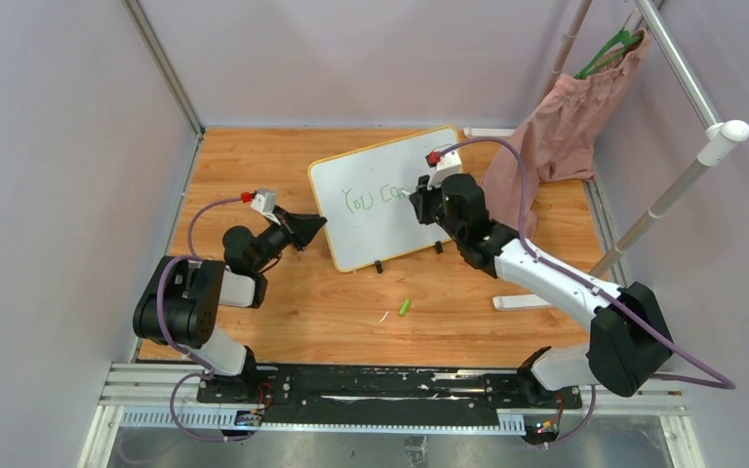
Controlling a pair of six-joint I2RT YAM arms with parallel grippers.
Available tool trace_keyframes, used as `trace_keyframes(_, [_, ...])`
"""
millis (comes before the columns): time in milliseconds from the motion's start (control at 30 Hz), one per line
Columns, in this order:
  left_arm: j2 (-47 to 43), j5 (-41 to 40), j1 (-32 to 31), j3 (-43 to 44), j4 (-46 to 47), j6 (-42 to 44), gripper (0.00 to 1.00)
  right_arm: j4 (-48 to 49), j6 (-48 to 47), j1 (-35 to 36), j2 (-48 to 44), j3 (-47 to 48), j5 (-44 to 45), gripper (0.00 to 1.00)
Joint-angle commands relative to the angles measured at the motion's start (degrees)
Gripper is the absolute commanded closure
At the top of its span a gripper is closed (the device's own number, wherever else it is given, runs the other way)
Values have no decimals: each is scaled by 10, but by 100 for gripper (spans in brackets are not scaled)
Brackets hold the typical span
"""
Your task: Write a sentence on the whiteboard
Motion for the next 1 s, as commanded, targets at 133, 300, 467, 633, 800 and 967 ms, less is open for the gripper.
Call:
trace_keyframes(133, [-5,-3,-5,5,-16,28,100,3,-5,-16,8,23,12,100])
trace_keyframes(300, [-6,-3,-5,4,-16,28,100,2,-2,-21,8,28,13,100])
trace_keyframes(467, [-6,-3,-5,4,-16,29,100,-4,-2,-28,9,34,13,100])
trace_keyframes(633, [-6,-3,-5,4,-17,28,100,-9,0,-34,5,28,15,100])
trace_keyframes(800, [-6,-3,-5,4,-18,28,100,-12,-1,-36,0,20,17,100])
trace_keyframes(967, [-7,-4,-5,5,-19,28,100,-12,5,-36,-4,8,17,100])
